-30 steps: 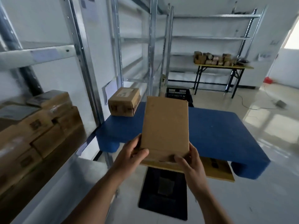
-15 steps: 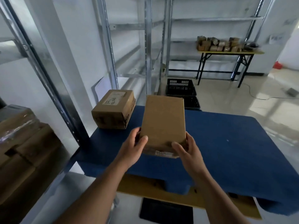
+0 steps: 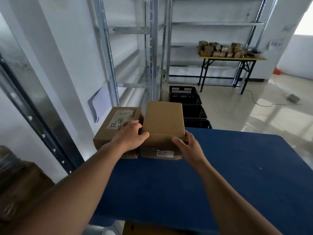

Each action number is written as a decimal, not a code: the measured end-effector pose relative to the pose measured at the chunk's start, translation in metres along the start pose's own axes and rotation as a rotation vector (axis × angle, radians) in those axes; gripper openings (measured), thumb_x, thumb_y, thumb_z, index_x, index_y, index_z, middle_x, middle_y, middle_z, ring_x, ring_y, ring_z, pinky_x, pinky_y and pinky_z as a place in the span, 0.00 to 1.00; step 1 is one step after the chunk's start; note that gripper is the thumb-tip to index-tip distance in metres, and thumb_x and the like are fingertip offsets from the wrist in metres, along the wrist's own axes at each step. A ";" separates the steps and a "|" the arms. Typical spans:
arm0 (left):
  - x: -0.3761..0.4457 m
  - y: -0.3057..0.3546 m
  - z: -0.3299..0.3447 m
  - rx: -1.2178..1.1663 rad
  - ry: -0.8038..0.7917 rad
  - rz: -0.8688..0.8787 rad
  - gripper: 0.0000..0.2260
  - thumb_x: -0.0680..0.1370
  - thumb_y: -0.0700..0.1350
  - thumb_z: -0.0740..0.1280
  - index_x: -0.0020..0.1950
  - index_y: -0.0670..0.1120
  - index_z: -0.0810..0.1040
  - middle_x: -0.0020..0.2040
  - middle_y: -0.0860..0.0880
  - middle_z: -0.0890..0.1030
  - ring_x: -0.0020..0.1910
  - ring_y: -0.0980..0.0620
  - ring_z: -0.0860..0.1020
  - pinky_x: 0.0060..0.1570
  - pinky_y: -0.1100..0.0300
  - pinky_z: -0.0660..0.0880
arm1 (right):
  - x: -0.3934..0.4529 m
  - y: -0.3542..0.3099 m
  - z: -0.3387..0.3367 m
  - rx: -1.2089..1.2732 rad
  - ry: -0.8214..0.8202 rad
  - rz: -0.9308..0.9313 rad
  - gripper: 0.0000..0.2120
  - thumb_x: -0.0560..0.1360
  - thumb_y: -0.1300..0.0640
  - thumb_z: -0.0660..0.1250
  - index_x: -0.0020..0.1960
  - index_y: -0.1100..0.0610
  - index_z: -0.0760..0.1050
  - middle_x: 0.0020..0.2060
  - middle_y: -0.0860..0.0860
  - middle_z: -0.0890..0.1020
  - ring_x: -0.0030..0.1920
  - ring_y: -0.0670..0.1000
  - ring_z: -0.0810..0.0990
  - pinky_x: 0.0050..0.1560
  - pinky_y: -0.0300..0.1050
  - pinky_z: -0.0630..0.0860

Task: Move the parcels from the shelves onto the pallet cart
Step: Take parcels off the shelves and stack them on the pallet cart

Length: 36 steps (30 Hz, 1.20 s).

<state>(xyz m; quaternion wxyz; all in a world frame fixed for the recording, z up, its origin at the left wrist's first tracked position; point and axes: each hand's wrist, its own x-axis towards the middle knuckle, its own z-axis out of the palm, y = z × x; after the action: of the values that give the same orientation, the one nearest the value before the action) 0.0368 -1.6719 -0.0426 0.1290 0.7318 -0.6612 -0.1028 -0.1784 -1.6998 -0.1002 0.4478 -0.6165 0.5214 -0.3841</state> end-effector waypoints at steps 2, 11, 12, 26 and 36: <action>0.009 -0.007 0.001 0.014 -0.023 0.003 0.21 0.78 0.57 0.58 0.65 0.46 0.71 0.72 0.49 0.65 0.69 0.48 0.63 0.65 0.50 0.63 | 0.010 0.002 0.007 -0.020 -0.006 0.027 0.26 0.75 0.45 0.66 0.69 0.53 0.66 0.57 0.49 0.78 0.50 0.46 0.79 0.41 0.38 0.73; 0.017 -0.023 0.019 0.053 -0.100 -0.017 0.25 0.79 0.57 0.56 0.74 0.49 0.61 0.74 0.51 0.60 0.72 0.48 0.58 0.69 0.47 0.59 | 0.024 0.014 0.016 -0.115 -0.054 0.099 0.29 0.75 0.43 0.65 0.71 0.52 0.64 0.56 0.47 0.77 0.53 0.48 0.77 0.46 0.43 0.73; 0.017 -0.023 0.019 0.059 -0.104 -0.019 0.25 0.79 0.57 0.56 0.74 0.49 0.60 0.74 0.52 0.60 0.72 0.48 0.58 0.69 0.47 0.59 | 0.024 0.014 0.016 -0.116 -0.054 0.103 0.29 0.75 0.42 0.65 0.72 0.52 0.63 0.58 0.48 0.77 0.54 0.49 0.76 0.48 0.43 0.72; 0.013 -0.025 0.014 -0.025 -0.104 -0.038 0.28 0.78 0.57 0.58 0.76 0.53 0.54 0.75 0.49 0.60 0.73 0.48 0.58 0.69 0.48 0.60 | 0.029 0.013 0.016 -0.160 -0.112 0.118 0.28 0.75 0.43 0.64 0.71 0.51 0.62 0.48 0.43 0.74 0.48 0.45 0.76 0.43 0.41 0.73; 0.011 -0.025 0.013 -0.077 -0.067 -0.048 0.26 0.79 0.55 0.58 0.75 0.53 0.57 0.74 0.49 0.61 0.72 0.48 0.59 0.69 0.51 0.59 | 0.030 0.003 0.011 -0.290 -0.121 0.127 0.26 0.75 0.43 0.65 0.68 0.53 0.65 0.58 0.52 0.75 0.52 0.50 0.75 0.49 0.45 0.74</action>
<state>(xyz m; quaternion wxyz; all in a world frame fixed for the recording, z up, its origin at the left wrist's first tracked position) 0.0569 -1.6813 -0.0631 0.1323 0.7383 -0.6428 -0.1554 -0.1643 -1.7278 -0.1067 0.4082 -0.6624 0.5814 -0.2379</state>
